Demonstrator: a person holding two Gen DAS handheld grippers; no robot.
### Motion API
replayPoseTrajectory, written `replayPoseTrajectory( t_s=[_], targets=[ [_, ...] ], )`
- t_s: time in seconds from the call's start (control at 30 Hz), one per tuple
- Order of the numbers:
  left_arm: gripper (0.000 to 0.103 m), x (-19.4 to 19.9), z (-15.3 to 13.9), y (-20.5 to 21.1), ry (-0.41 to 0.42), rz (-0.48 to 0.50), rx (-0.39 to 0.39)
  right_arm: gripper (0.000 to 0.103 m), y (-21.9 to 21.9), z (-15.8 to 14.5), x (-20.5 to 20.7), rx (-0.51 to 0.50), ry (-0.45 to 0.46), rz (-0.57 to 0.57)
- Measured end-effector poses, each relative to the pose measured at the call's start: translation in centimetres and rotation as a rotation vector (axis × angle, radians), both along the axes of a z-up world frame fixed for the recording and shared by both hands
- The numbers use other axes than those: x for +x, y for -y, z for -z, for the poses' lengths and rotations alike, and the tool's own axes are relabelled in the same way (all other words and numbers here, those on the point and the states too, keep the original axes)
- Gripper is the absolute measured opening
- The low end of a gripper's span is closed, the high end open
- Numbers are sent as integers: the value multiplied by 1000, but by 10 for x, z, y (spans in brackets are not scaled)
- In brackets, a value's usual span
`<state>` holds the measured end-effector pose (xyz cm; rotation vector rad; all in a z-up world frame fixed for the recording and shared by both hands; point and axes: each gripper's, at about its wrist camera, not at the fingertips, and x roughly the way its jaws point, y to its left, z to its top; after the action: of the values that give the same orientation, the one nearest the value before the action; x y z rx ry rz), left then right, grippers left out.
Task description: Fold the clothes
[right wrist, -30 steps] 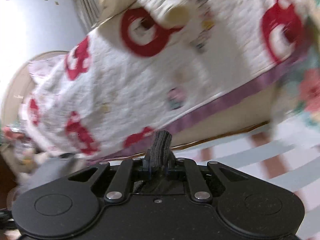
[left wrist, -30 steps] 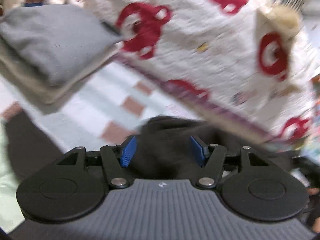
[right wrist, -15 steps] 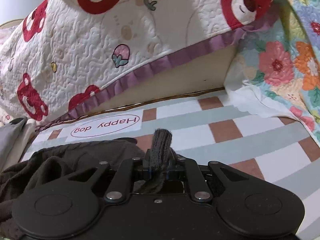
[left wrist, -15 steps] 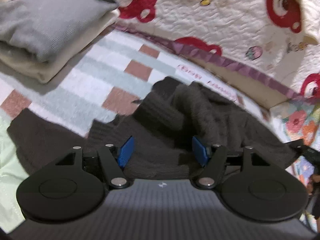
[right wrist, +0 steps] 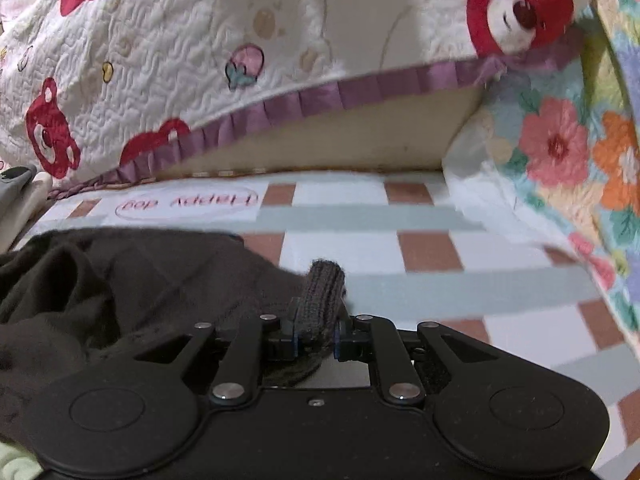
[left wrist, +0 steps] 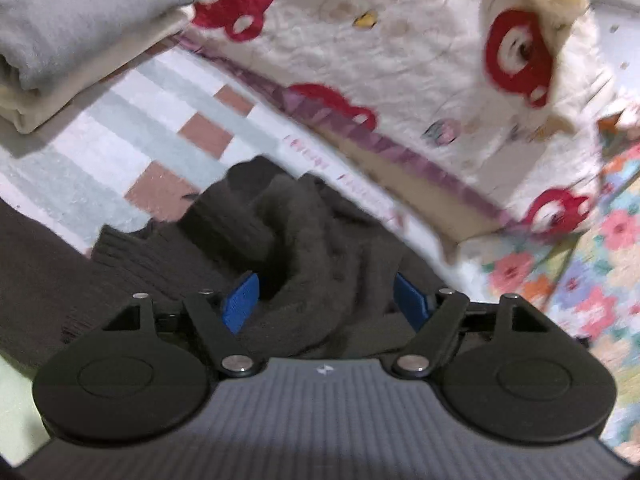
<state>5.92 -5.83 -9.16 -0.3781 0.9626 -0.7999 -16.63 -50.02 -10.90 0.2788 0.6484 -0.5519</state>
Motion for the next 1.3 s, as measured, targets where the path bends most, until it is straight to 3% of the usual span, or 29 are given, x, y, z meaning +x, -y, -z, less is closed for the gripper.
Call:
replayPoseTrajectory(
  t_s=[0.2, 0.27, 0.33, 0.37, 0.47, 0.57, 0.6, 0.7, 0.83, 0.93, 1.1, 1.13, 1.17, 1.2, 1.23, 1.27, 1.3],
  targets=[
    [70, 2, 21, 24, -34, 54, 116, 17, 5, 15, 2, 112, 16, 14],
    [54, 1, 20, 28, 1, 46, 159, 20, 7, 19, 3, 149, 22, 18],
    [47, -1, 19, 31, 36, 37, 202, 25, 8, 24, 3, 186, 27, 23],
    [34, -1, 18, 33, 53, 33, 223, 25, 9, 27, 4, 205, 30, 25],
    [12, -3, 16, 38, 105, 20, 287, 25, 12, 34, 5, 261, 38, 32],
    [11, -2, 18, 37, 102, 10, 295, 27, 16, 41, 5, 344, 52, 46],
    [12, 0, 20, 35, 85, 6, 282, 33, 18, 43, 5, 383, 65, 57],
    [21, 4, 24, 30, 37, -3, 243, 52, 22, 47, -1, 488, 114, 89],
    [35, 10, 31, 23, -28, -15, 191, 56, 22, 58, -12, 572, 120, 136],
    [42, 14, 37, 21, -58, -24, 166, 60, 21, 70, -16, 606, 109, 162],
    [45, 17, 43, 29, -38, -18, 198, 73, 14, 80, -9, 603, 184, 129],
    [36, 15, 42, 33, -12, -9, 220, 73, 12, 82, -5, 596, 198, 103],
    [17, 13, 40, 37, 24, 3, 249, 73, 9, 85, 0, 593, 214, 74],
    [11, 11, 37, 41, 65, 15, 282, 67, 6, 87, 6, 588, 222, 40],
    [7, 12, 30, 44, 108, 19, 307, 53, 5, 88, 14, 583, 205, 3],
    [6, 14, 21, 46, 152, 17, 330, 16, 3, 87, 22, 568, 191, -29],
    [6, 17, 12, 49, 196, 16, 353, 17, 2, 79, 29, 524, 183, -51]
  ],
)
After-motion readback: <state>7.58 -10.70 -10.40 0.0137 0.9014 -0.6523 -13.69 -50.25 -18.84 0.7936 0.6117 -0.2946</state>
